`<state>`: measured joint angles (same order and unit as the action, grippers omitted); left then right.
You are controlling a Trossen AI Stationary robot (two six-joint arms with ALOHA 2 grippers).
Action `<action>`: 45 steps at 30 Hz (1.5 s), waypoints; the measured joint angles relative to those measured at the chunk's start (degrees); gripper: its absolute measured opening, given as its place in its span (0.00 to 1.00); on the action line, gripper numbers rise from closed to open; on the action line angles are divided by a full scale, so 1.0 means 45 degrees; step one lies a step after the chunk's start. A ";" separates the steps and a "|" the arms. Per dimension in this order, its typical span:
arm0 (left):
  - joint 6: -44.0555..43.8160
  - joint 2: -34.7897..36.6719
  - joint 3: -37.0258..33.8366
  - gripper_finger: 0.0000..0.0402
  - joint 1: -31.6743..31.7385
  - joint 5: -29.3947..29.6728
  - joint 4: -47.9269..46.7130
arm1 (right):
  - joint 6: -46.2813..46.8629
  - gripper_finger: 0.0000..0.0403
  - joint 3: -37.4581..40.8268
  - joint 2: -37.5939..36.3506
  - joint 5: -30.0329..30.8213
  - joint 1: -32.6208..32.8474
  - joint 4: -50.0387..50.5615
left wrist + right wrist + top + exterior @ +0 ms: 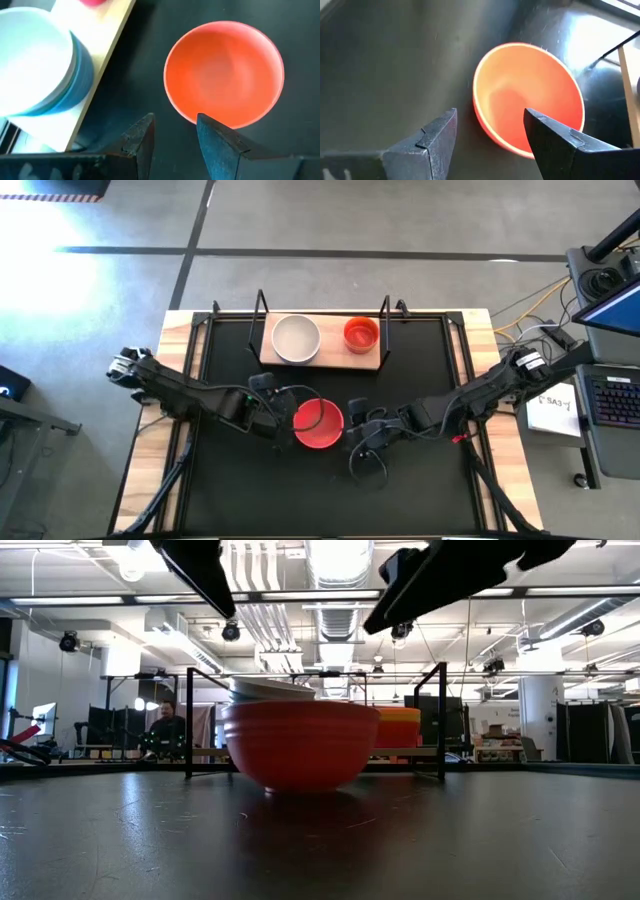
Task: Place and stack bowls onto a shelf
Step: Stack the orange bowl on top of the white bowl on the shelf
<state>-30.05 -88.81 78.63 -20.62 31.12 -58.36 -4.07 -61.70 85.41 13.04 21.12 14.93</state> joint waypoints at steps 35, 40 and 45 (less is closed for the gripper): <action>-0.1460 0.1983 -0.0002 0.32 -0.0016 0.1237 -0.2044 | -0.0773 0.08 -0.1213 0.4272 -0.0040 -0.1091 -0.0993; -0.1459 0.2321 0.0000 0.32 -0.0019 0.1330 -0.2174 | -0.1212 0.03 -0.1727 0.3937 0.0057 -0.1096 -0.0257; -0.1489 0.2682 -0.0005 0.32 -0.0019 0.1615 -0.2359 | -0.2236 0.02 -0.2658 0.3297 0.0269 -0.1339 -0.0019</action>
<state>-36.75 -76.73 78.61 -20.71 38.38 -68.97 -14.13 -73.66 100.24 14.25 15.09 14.84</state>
